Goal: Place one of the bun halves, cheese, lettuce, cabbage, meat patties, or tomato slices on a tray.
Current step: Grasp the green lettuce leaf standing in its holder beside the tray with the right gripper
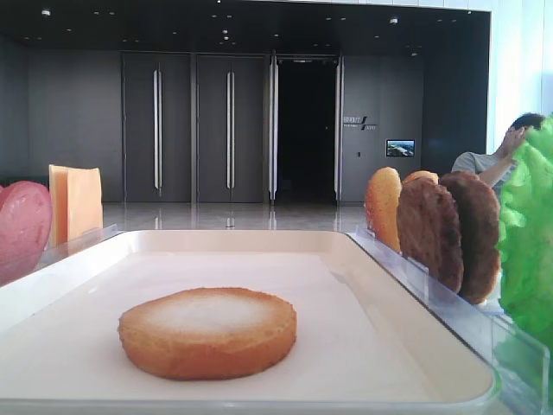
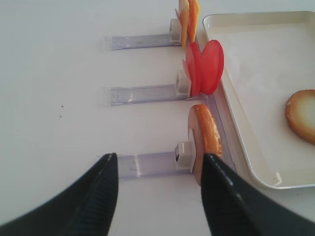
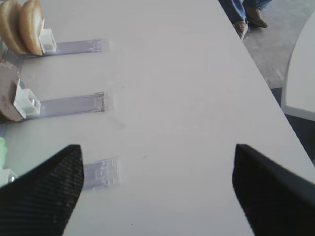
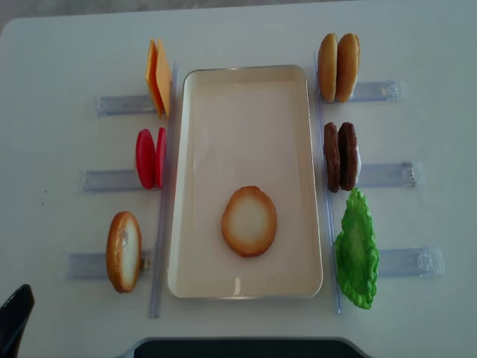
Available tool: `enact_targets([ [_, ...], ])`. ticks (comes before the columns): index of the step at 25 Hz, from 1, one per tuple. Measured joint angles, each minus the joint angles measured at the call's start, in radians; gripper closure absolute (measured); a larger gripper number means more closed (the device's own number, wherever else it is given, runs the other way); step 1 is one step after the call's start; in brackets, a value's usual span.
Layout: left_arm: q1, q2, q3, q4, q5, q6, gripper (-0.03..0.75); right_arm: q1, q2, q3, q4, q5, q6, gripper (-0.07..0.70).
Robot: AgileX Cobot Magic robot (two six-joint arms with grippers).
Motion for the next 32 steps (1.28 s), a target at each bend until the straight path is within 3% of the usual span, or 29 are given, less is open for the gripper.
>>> enact_targets([
  [32,0.000,0.000,0.000,-0.001,0.000,0.000,0.304,0.000,0.000,0.000,0.000,0.000,0.000,0.048],
])
